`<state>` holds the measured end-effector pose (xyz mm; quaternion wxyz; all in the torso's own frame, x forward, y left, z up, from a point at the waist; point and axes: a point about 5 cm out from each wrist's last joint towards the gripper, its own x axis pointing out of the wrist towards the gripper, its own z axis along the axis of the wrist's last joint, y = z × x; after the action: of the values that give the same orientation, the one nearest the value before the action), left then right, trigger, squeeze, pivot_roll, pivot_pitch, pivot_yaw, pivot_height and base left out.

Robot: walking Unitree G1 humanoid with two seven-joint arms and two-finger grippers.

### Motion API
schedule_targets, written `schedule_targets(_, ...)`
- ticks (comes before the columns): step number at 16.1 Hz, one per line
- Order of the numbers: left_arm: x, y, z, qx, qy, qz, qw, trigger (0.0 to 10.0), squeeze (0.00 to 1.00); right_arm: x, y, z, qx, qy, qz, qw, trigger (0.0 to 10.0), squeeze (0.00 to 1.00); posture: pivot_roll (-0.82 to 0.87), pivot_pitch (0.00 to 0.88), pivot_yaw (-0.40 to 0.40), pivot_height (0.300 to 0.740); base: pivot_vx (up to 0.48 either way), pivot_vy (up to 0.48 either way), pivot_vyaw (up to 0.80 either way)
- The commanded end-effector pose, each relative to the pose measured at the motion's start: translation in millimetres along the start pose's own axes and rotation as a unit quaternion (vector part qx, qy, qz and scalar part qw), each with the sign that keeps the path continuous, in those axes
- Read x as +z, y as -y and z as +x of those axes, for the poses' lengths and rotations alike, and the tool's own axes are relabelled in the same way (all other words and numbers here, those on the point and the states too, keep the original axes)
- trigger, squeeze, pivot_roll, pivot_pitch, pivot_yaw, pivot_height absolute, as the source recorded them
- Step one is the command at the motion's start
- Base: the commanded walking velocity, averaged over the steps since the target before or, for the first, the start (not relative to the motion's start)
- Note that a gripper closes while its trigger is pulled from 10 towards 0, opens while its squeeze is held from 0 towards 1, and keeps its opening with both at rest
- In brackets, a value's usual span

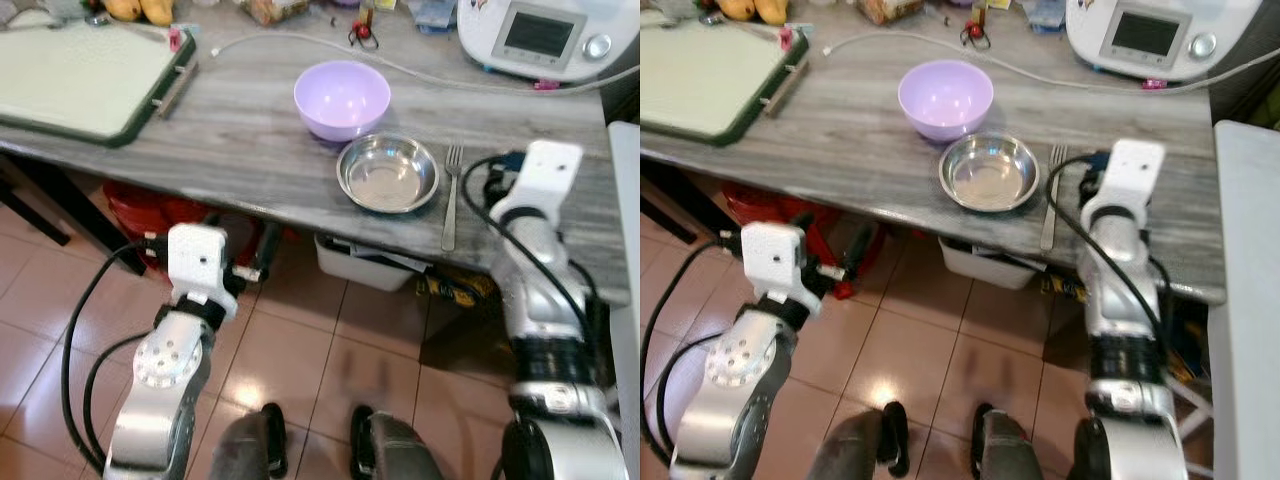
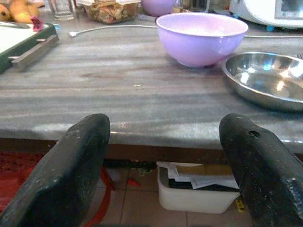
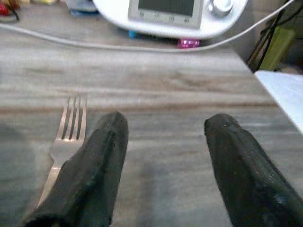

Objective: Setting the table

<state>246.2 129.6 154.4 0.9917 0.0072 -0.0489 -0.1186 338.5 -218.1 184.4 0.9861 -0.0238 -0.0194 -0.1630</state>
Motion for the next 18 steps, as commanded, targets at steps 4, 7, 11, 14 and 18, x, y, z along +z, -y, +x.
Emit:
schedule_targets(4, -8, -12.6, -5.4, 0.043, -0.023, -0.008, 0.999, 10.0, 0.0, -9, 1.7, -35.4, 0.033, 0.023, 0.009, 0.999, 10.0, 0.74, 0.03, 0.101, -0.009, 0.74, 0.0, 0.0, 0.0)
schedule_targets(7, -9, -12.6, 1.5, 0.044, -0.02, -0.009, 0.999, 10.0, 0.0, -25, -1.4, -52.4, 0.048, -0.003, 0.005, 0.999, 10.0, 0.0, 0.01, 0.086, -0.003, 0.74, -0.082, 0.0, 0.0)
schedule_targets(11, -20, -10.6, 2.4, 0.04, -0.03, -0.009, 0.999, 10.0, 0.0, -29, -3.1, -56.1, 0.069, 0.017, 0.009, 0.997, 10.0, 0.0, 0.01, 0.043, 0.006, 0.74, -0.262, 0.0, -0.3)
schedule_targets(14, -31, -12.7, 4.0, 0.043, -0.04, -0.005, 0.998, 10.0, 0.0, -41, -7.0, -67.9, 0.094, 0.011, 0.009, 0.995, 10.0, 0.0, 0.0, 0.0, 0.003, 0.74, -0.271, 0.0, 0.0)
schedule_targets(18, -37, -12.7, 10.3, 0.043, -0.041, -0.008, 0.998, 10.0, 0.0, -64, -13.1, -72.0, 0.091, -0.033, 0.0, 0.995, 10.0, 0.0, 0.0, 0.0, 0.028, 0.74, -0.287, 0.0, 0.0)
